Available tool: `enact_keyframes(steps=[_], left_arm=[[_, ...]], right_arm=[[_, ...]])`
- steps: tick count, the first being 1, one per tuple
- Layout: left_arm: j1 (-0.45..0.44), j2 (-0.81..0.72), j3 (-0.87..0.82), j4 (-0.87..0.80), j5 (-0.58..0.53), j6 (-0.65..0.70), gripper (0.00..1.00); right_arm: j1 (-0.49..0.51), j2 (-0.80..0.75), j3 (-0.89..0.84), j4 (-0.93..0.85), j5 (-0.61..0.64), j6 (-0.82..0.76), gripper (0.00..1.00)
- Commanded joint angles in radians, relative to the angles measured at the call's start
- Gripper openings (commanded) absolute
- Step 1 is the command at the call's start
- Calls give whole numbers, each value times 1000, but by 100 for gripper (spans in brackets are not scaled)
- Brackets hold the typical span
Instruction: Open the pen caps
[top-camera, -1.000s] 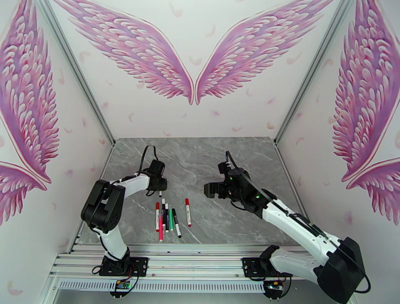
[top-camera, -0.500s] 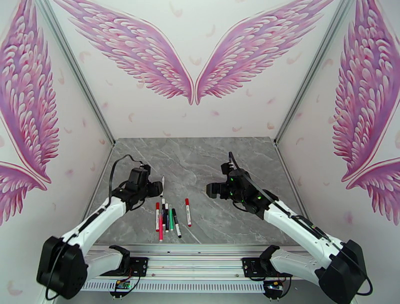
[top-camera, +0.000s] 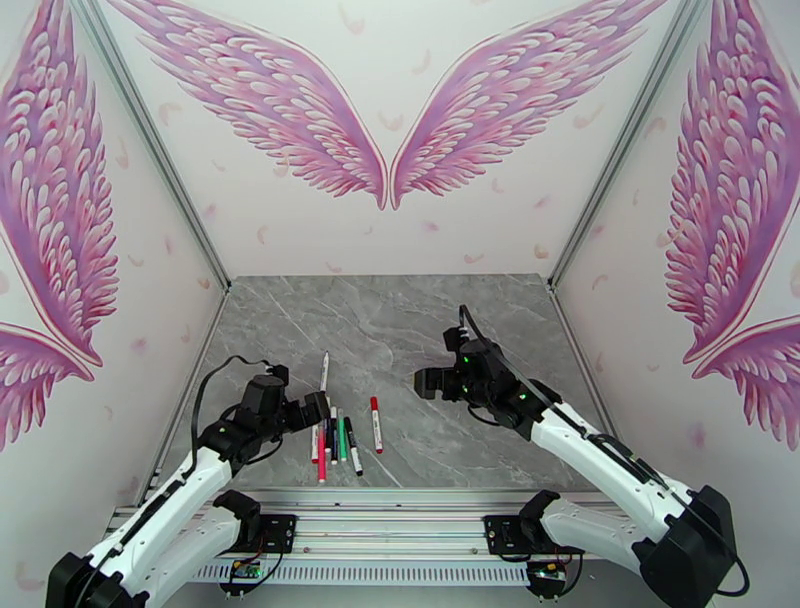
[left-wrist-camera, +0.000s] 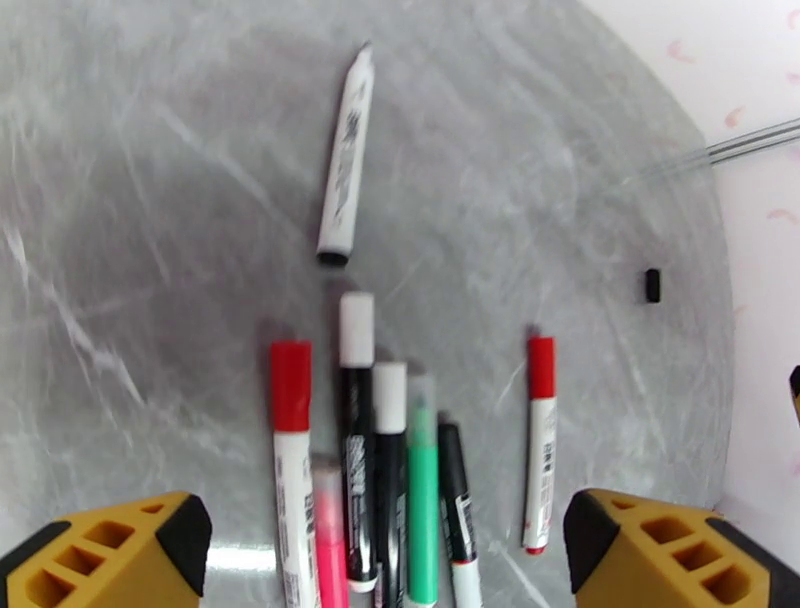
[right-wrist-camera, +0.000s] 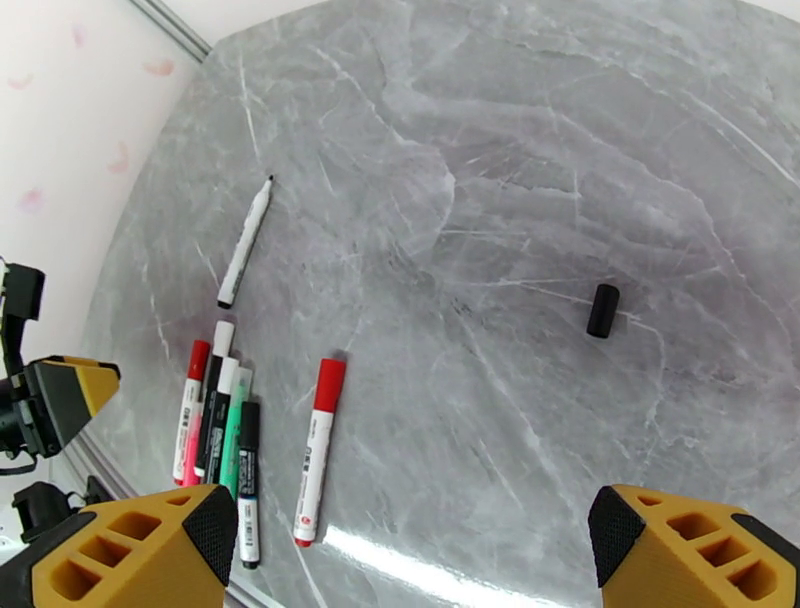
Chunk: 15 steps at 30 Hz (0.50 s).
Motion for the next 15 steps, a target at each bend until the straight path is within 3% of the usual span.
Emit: enact_keyframes(steps=[1,2,6,9,15], left_arm=[[-5,29,5,-82,20,-33,99],[-10,43,3,-90,34,-32,98],[-39,97,4,-126,35,-44,82],[-58,165,14,-128,22,-43,69],[-92,304,72,-142,-13,-20,56]], right_arm=[[9,-12,-12,-33,-32,-5,94],[9,-11,-13,-36,-37,-7,93],[9,-8,-20,-36,-65,-6,83],[9,3,-20,-29,-99,-2,82],[8,10,-15,-38,-95,11,83]])
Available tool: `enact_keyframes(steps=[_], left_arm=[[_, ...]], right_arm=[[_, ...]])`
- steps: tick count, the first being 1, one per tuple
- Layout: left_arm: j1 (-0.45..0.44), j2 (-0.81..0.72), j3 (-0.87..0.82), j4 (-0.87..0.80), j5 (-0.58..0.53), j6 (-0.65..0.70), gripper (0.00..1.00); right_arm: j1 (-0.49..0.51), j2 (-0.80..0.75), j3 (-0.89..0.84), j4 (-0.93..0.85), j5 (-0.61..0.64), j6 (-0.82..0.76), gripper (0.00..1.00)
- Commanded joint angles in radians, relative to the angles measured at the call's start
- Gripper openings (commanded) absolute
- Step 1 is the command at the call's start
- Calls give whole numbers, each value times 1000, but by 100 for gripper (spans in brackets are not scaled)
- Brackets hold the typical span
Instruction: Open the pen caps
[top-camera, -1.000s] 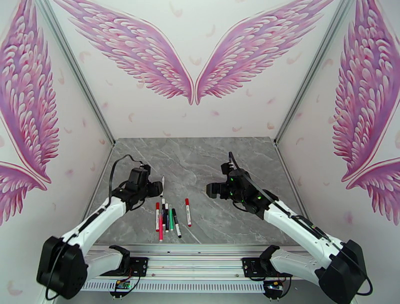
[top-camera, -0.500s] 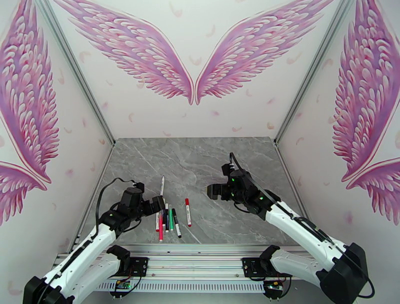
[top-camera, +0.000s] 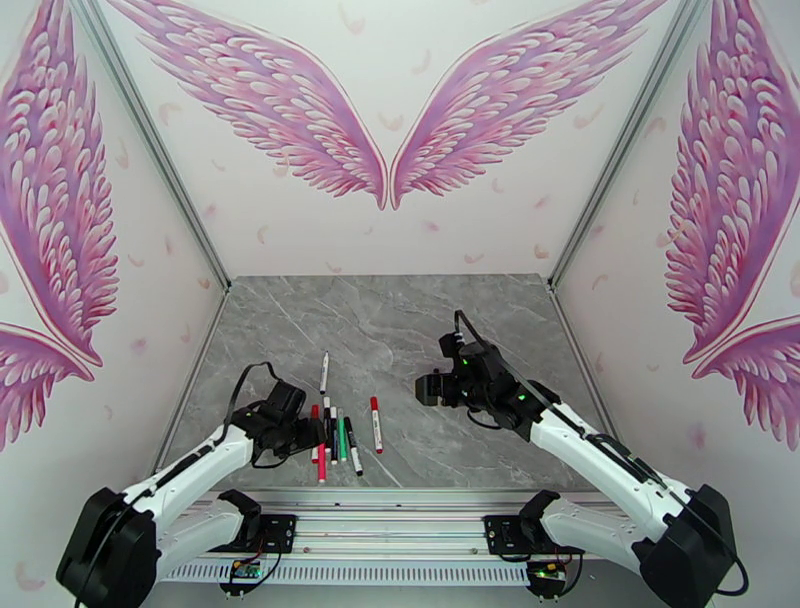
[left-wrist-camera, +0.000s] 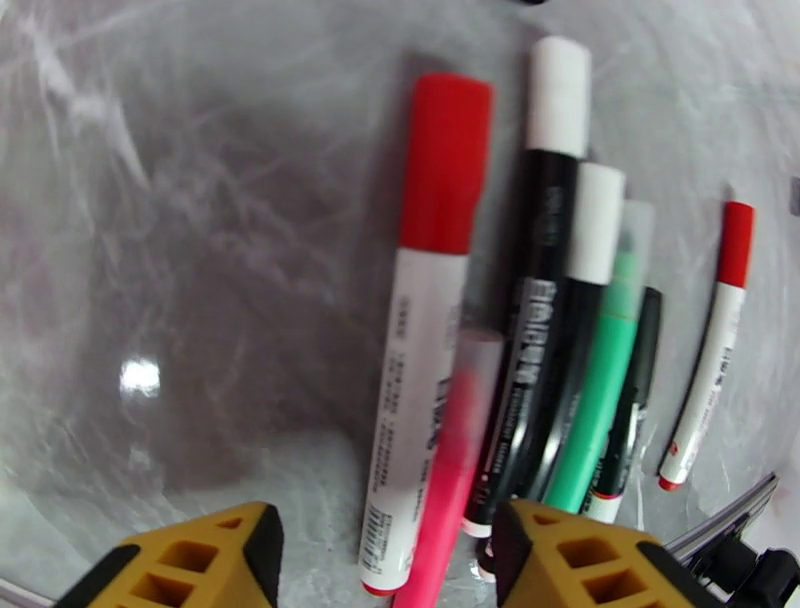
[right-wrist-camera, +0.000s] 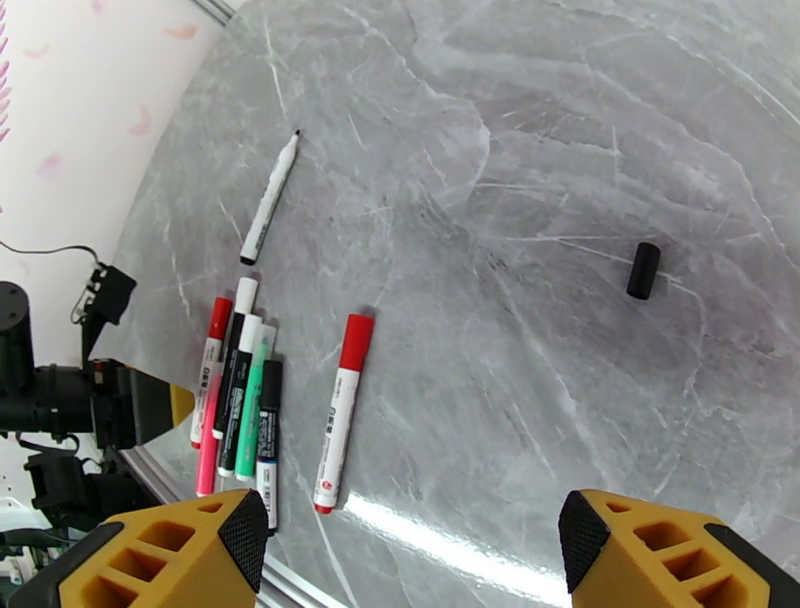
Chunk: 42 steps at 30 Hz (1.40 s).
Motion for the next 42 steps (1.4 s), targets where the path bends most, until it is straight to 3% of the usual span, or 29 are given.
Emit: enact_keyframes(steps=[1,11,20,25,29,33,42], left_arm=[[-15,52,62,-32,-34,20,55],[-20,99,91,-51,-77,27,43],[-21,146,86,-15,-60,35,41],[-16,178,85,-31,-113,22,35],[-12,200,93,-33,-139,21,29],[-12,221,103,-32,-151,32,25],[-13,252,115,-42,-191,53,21]], right_arm=[[9,10,-6,-18,-15,9,83],[9,12,-5,-11,-26,11,71],[7,15,0,-10,-21,9,69],[8,17,-3,-7,-23,9,68],[8,17,-3,-14,-13,14,77],[8,14,-4,-16,-10,27,81],[8,5,3,-6,-32,39,76]])
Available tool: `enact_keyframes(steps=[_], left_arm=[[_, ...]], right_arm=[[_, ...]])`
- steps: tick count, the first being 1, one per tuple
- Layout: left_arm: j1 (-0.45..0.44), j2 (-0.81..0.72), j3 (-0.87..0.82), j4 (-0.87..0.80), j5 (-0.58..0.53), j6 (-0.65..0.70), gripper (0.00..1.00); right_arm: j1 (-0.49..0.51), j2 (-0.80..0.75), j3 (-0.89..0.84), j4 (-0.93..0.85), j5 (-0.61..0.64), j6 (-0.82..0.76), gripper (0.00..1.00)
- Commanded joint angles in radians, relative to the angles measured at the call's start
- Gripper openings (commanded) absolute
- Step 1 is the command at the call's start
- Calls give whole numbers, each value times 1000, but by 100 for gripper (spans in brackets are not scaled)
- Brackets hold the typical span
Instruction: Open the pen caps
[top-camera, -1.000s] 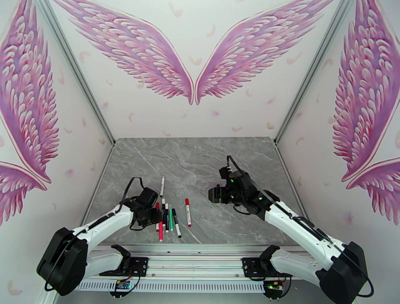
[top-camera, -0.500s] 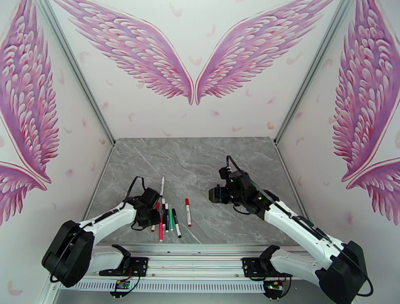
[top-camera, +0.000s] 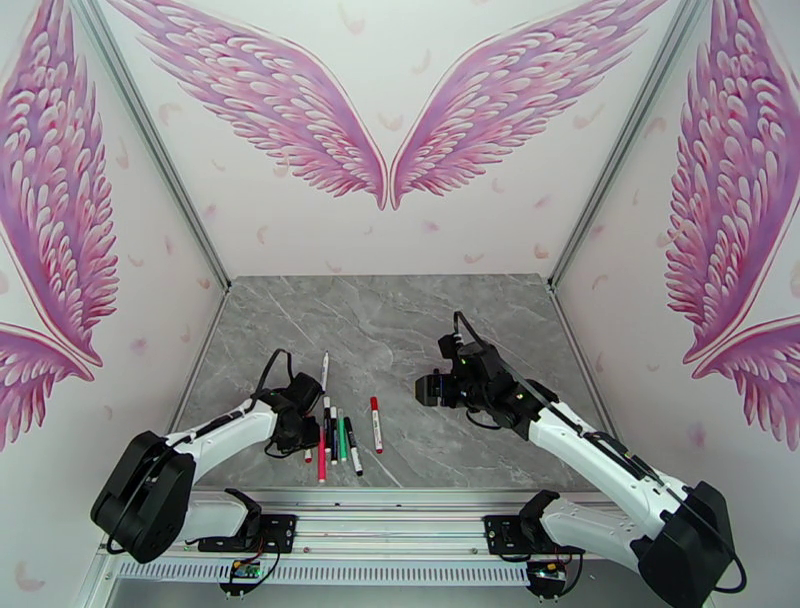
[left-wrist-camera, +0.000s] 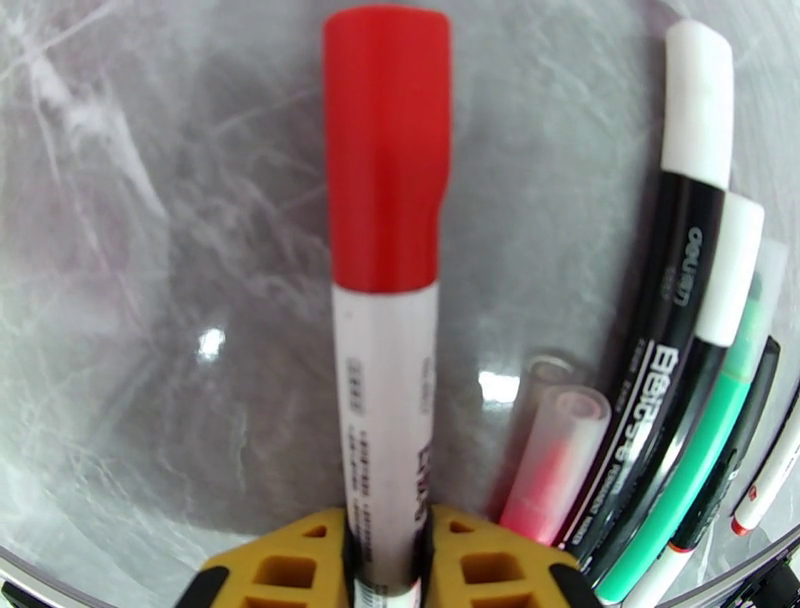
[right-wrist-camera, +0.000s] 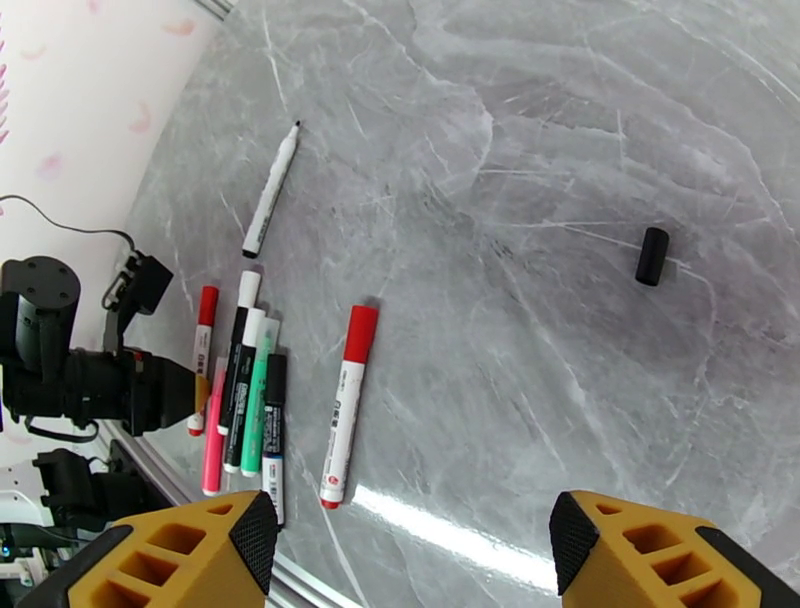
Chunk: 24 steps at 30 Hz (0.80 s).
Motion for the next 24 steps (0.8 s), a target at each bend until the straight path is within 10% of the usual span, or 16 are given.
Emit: enact_keyframes(steps=[1,24], left_arm=[[4,37,10,20,-80,21,20],[-171,-162,152,182,87,223,12]], right_arm=[[8,-8,3,-1,-15,14,75],[-10,15,-3,177,-223,257,53]])
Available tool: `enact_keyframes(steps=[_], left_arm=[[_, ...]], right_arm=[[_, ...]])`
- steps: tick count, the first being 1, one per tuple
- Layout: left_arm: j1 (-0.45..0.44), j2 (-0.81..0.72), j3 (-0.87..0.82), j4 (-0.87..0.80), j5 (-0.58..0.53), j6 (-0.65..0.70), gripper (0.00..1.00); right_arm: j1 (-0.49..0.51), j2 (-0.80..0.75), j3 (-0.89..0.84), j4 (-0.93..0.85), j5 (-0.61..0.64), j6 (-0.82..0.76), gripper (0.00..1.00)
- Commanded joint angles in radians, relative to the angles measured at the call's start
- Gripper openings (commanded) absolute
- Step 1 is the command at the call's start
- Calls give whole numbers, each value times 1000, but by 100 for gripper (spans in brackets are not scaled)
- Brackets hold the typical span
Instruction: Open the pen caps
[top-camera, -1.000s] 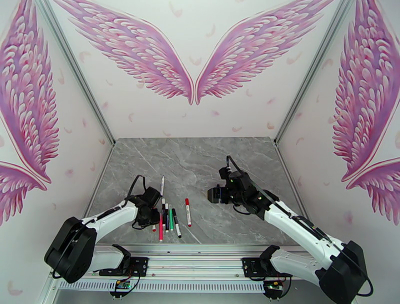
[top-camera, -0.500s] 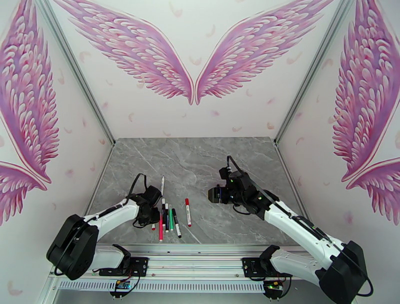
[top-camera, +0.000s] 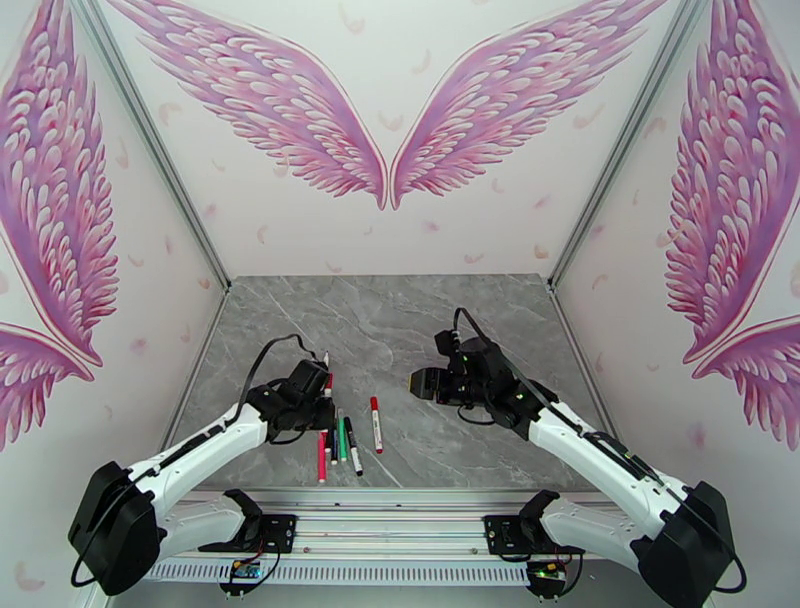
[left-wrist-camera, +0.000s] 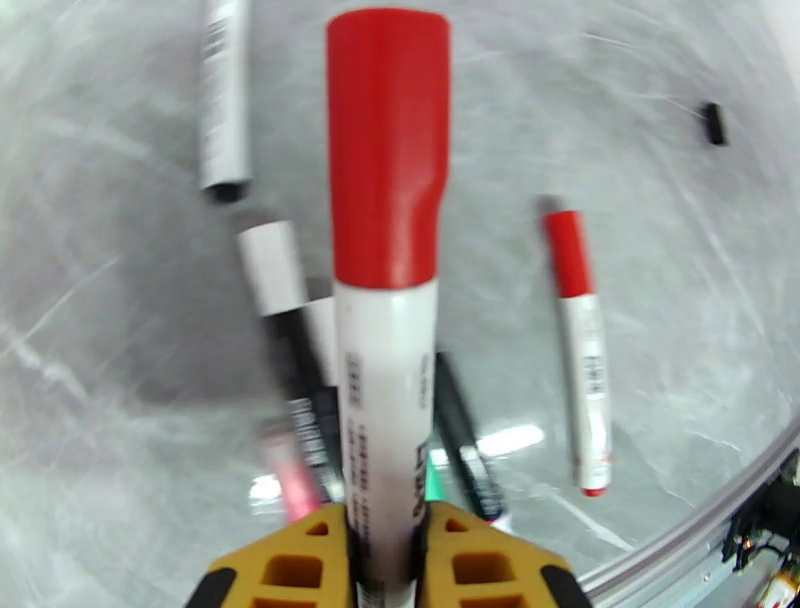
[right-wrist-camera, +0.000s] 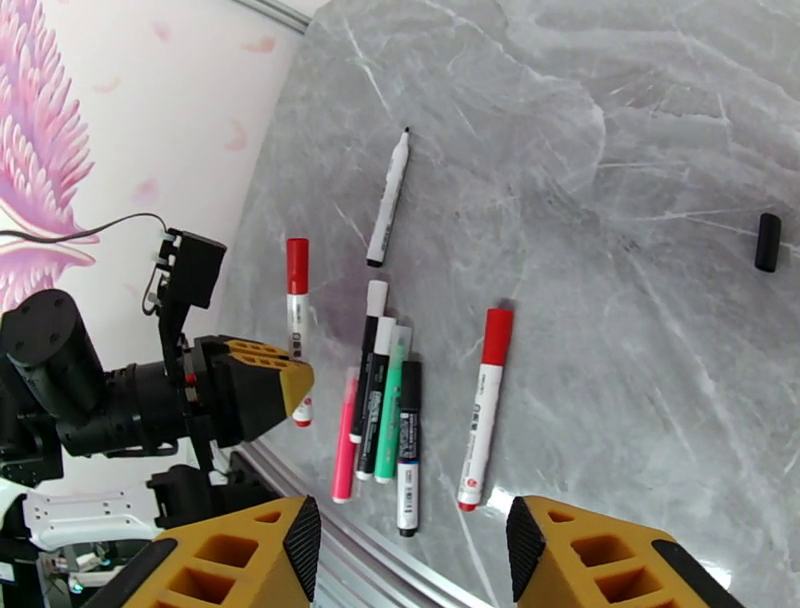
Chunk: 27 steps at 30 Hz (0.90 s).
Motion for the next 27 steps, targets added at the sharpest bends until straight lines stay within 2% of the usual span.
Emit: enact_keyframes(steps=[1,9,19,27], left_arm=[[-32,-4,25,123,98,52,12],[-124,61,48,271,228,100,13],[-185,117,80,340,291,119,12],[-213,133,107,366,330,112,12]], right_arm=[[-14,18,-1,52,-39,48,53],[-46,66,8,90,-100,62,49],[-55,155,40,140,-196,53,48],[-54,217,46,188,-227,56,49]])
